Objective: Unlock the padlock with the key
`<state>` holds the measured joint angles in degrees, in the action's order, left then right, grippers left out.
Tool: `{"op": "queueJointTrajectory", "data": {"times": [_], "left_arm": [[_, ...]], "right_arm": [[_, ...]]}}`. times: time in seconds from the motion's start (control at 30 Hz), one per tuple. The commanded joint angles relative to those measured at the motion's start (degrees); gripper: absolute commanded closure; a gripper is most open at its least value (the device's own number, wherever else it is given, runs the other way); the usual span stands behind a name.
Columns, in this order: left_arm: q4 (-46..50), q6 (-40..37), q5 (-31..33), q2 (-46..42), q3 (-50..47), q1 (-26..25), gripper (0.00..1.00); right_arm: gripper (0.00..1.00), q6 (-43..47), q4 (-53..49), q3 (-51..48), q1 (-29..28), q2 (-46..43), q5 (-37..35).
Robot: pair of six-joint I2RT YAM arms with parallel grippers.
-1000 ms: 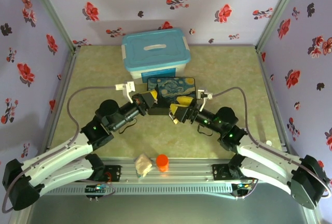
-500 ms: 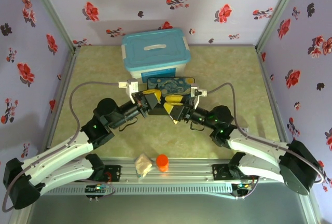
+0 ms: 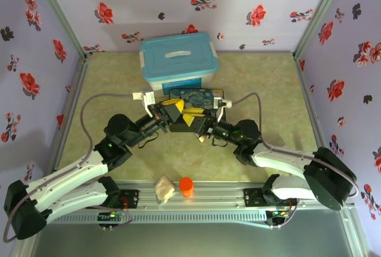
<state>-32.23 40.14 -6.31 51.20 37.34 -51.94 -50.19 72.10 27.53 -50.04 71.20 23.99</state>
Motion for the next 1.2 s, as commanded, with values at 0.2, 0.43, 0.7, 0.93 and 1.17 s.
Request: {"op": "queueJointTrajectory", "data": {"times": [0.2, 0.43, 0.7, 0.93, 1.17], "left_arm": [[-2.82, 0.69, -0.83, -0.15, -1.28, 0.26, 1.00], [-3.88, 1.41, -0.49, 0.52, -1.85, 0.22, 1.00], [-5.18, 2.21, -0.08, 0.26, -2.46, 0.22, 1.00], [-6.04, 2.93, 0.26, 0.18, -3.36, 0.26, 1.00], [-5.45, 3.70, 6.72, -3.21, -5.52, 0.48, 0.20]], "right_arm": [[0.57, -2.75, 7.27, 2.37, -0.50, 1.80, 0.31], [0.61, -3.30, 7.27, 3.03, -0.64, 2.54, 0.08], [0.72, -3.07, 7.27, 3.01, -1.15, 3.38, -0.65], [0.96, -3.22, 7.27, 2.70, -1.21, 3.47, -0.98], [1.00, -2.91, 6.83, -0.25, -1.24, 2.72, -2.23]]}}
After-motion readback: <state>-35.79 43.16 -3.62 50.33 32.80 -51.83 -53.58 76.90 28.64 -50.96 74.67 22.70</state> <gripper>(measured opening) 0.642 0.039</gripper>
